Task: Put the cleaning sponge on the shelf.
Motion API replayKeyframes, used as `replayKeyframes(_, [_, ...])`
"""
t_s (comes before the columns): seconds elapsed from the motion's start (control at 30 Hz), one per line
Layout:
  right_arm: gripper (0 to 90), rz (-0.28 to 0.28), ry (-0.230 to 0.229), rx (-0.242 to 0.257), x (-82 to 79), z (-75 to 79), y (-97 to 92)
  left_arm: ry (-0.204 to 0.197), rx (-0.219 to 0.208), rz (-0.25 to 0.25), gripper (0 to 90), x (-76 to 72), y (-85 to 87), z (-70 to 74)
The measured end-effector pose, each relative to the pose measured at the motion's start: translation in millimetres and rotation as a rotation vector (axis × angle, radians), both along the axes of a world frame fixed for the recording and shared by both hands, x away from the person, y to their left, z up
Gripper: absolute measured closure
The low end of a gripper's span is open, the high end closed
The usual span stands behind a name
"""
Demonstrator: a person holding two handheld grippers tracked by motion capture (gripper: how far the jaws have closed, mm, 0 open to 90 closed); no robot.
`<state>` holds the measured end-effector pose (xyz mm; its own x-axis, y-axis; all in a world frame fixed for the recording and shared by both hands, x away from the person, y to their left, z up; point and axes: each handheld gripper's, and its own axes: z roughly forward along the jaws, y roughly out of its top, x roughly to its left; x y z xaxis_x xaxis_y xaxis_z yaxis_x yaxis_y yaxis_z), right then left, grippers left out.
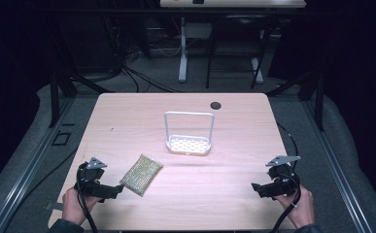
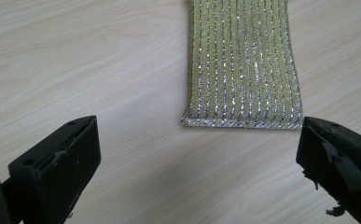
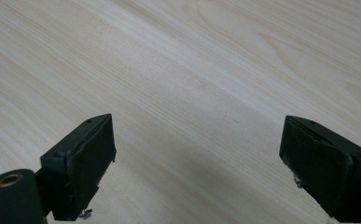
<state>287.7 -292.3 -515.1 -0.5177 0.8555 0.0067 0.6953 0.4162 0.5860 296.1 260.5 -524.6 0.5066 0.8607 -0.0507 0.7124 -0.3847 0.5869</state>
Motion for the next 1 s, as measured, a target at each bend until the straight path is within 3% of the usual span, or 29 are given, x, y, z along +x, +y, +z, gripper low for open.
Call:
replayKeyframes(0.43, [10.1, 0.006, -0.004, -0.011, -1.0, 1.3, 2.2, -0.023, 0.016, -0.012, 0.0, 13.3, -29.6, -2.5])
replayKeyframes(0.7, [10.3, 0.01, -0.005, -0.01, 0.4, 1.3, 3.8, 0.009, 0.012, -0.019, 0.0, 22.7, -42.1, -9.2])
replayKeyframes(1.0, [10.3, 0.009, -0.007, -0.01, -0.3, 1.9, 3.9, 0.047, 0.063, -0.048, 0.5, 33.9, -66.3, -21.7])
